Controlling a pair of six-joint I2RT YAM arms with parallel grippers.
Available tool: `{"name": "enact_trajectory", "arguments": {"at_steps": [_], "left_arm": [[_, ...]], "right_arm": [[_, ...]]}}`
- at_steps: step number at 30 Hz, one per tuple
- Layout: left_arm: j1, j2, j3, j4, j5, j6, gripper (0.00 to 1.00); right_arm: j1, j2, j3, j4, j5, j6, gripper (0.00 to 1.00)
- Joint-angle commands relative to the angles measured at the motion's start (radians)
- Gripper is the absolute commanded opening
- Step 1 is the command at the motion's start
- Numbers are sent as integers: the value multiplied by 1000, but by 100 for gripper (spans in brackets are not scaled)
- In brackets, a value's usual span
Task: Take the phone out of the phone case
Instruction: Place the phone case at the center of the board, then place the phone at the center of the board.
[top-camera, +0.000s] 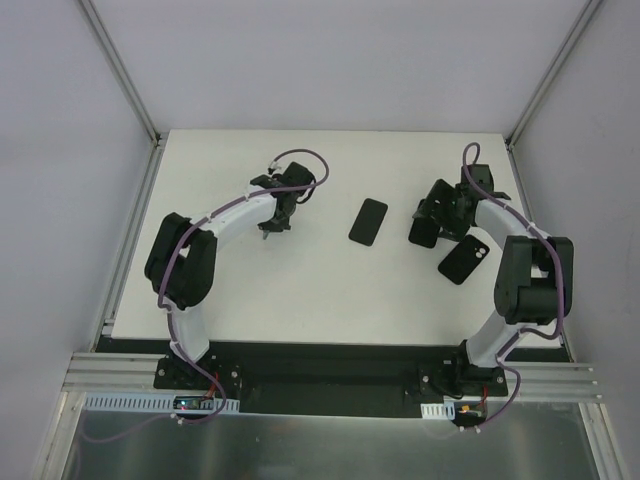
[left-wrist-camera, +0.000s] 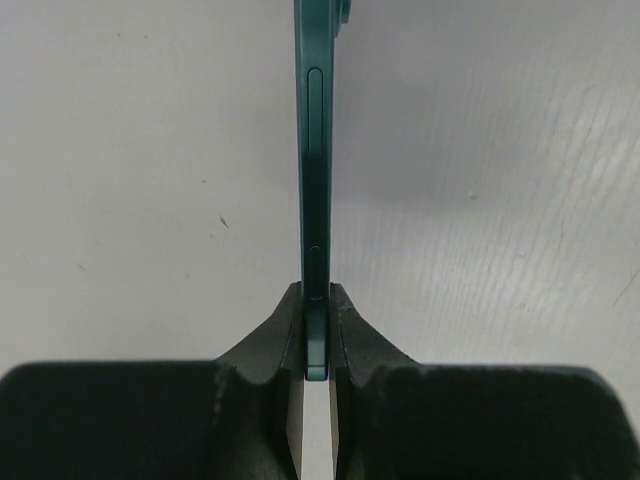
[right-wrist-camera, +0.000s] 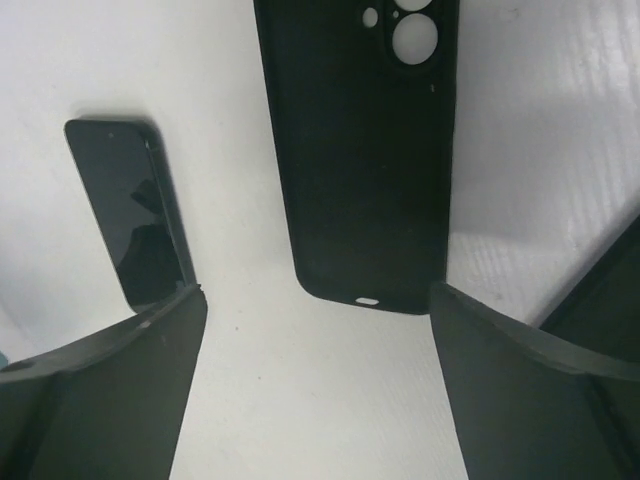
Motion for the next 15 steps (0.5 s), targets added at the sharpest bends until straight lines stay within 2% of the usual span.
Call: {"name": "enact_trajectory", "arguments": {"at_steps": [1,3,4,6,11,15], "left_arm": [[-17,50,105,-63,-134,50,0],[-26,89,131,-70,-122,56,0],[-31,98,138,-74,-111,56,0],[-35,121,153,-74,-85,51,1],[-40,146,171,-74,-18,59,16],[-45,147,181,-71,42,51,46]], "right_arm": [[1,-27,40,-35,65,-23,98],[-1,-53,27,-40,84,-28,100],[-1,-86,20,-44,93,-28,96],[-1,-129,-10,-57,130,-34,96],[-1,-317,-84,-93,176,-58,96],[-1,-444,-133,-146,205,-94,96]]}}
